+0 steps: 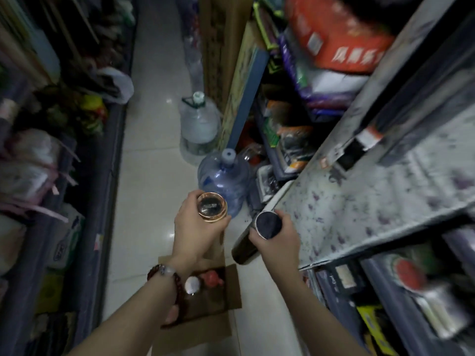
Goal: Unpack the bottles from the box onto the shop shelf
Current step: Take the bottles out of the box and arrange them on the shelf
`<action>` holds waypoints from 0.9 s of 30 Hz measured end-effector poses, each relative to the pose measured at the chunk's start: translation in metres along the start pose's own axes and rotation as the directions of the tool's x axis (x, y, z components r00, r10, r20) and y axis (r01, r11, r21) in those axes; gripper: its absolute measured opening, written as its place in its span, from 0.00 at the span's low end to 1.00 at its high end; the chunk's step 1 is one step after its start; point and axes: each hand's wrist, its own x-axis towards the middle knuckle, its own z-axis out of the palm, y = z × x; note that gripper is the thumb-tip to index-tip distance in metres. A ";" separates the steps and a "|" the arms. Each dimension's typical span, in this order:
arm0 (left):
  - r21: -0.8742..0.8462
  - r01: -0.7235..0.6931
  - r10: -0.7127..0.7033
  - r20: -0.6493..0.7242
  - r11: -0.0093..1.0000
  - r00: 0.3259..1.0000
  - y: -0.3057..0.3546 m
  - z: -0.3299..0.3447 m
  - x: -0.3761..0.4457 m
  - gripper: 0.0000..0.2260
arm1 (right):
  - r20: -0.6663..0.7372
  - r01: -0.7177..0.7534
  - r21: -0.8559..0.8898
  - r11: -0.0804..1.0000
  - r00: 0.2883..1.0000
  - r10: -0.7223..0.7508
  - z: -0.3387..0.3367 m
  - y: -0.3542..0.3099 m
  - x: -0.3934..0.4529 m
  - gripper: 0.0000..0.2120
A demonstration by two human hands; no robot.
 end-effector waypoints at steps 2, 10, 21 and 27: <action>-0.018 -0.056 0.057 0.024 0.998 0.998 0.037 -0.008 0.006 0.25 | -0.050 0.004 0.006 1.000 0.999 -0.003 -0.022 -0.032 0.001 0.30; -0.080 -0.322 0.332 0.188 0.943 0.925 0.175 -0.041 -0.001 0.25 | -0.240 0.066 -0.026 0.998 0.968 -0.070 -0.113 -0.138 -0.020 0.36; -0.334 -0.420 0.531 0.404 0.844 0.745 0.323 -0.061 -0.082 0.27 | -0.519 0.136 0.046 0.990 0.850 -0.092 -0.259 -0.230 -0.120 0.39; -0.500 -0.387 0.615 0.455 0.775 0.645 0.389 -0.052 -0.139 0.27 | -0.681 0.206 0.138 0.969 0.730 -0.058 -0.342 -0.240 -0.189 0.40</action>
